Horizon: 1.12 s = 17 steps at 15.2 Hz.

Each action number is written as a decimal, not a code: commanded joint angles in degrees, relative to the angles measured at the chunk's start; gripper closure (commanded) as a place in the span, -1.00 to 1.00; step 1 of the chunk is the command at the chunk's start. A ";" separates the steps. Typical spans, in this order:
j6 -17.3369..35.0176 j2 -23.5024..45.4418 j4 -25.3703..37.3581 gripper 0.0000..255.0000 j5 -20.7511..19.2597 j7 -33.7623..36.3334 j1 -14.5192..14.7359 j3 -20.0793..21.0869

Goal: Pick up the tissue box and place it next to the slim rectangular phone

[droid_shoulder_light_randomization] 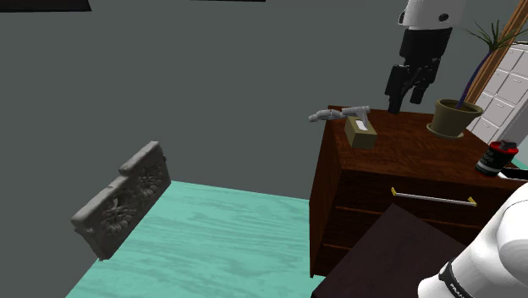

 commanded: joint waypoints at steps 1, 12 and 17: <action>0.00 0.00 0.00 -1.00 0.00 0.00 0.00 0.00; 14.58 12.76 -0.91 -1.00 -10.31 -11.96 -2.50 -8.26; 21.14 20.73 1.58 -1.00 -13.59 -16.71 -3.58 -11.69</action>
